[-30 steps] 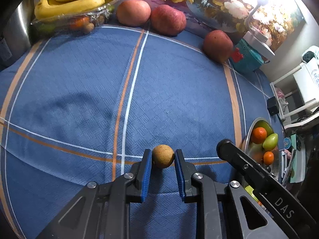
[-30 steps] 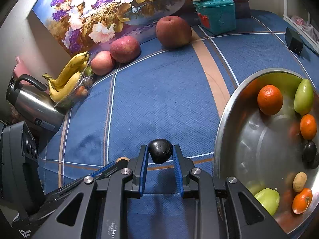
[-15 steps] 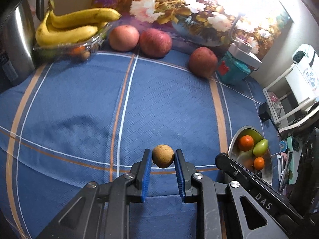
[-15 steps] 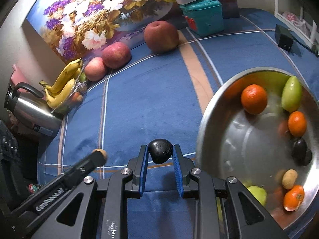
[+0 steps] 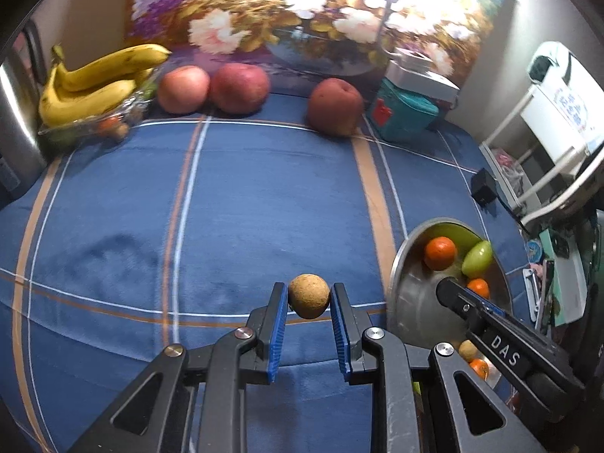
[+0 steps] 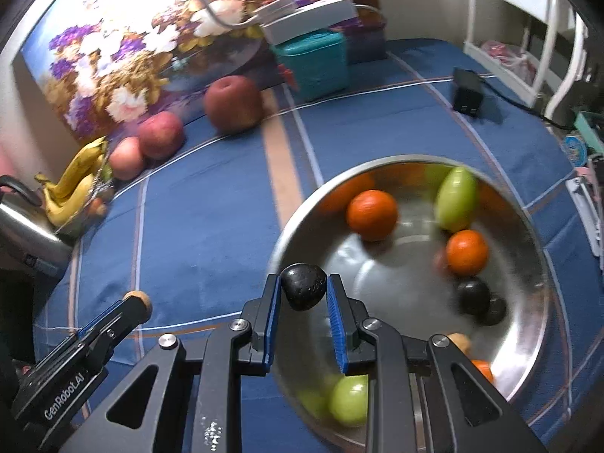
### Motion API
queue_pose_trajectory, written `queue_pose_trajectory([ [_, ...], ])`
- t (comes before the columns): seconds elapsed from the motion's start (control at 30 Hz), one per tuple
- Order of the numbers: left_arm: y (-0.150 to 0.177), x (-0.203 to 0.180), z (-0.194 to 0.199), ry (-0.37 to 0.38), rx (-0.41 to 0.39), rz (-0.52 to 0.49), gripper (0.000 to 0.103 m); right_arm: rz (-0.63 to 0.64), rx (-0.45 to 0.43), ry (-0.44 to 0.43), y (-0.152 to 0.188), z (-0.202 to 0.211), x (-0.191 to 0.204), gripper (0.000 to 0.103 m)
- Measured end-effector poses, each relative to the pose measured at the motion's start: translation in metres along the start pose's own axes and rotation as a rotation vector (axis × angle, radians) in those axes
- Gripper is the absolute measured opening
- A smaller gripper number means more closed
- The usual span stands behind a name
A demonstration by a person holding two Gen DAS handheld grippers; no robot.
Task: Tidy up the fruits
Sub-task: 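Lift and carry the plum and kiwi over the steel pan with both grippers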
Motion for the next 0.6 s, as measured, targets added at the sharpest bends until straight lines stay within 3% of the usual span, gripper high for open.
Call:
queue_pose_trajectory([
  [0.3, 0.016, -0.056, -0.015, 0.053, 0.027, -0.137, 0.025, -0.074, -0.012, 0.114, -0.006, 0.0, -0.053, 0.026],
  [0.6, 0.027, -0.083, -0.024, 0.036, 0.039, -0.241, 0.025, -0.117, -0.009, 0.101, -0.006, 0.005, -0.073, 0.026],
])
Point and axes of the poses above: each gripper's, at about its wrist camera, not at the fingertips, and z roughly against the way its jaws point, x to its left, y to its underside, the point moved 7 cm from there along -z, roughly the way its jaws point, and after that the axes turned 8 degrees about y, right-handed, at the moved point
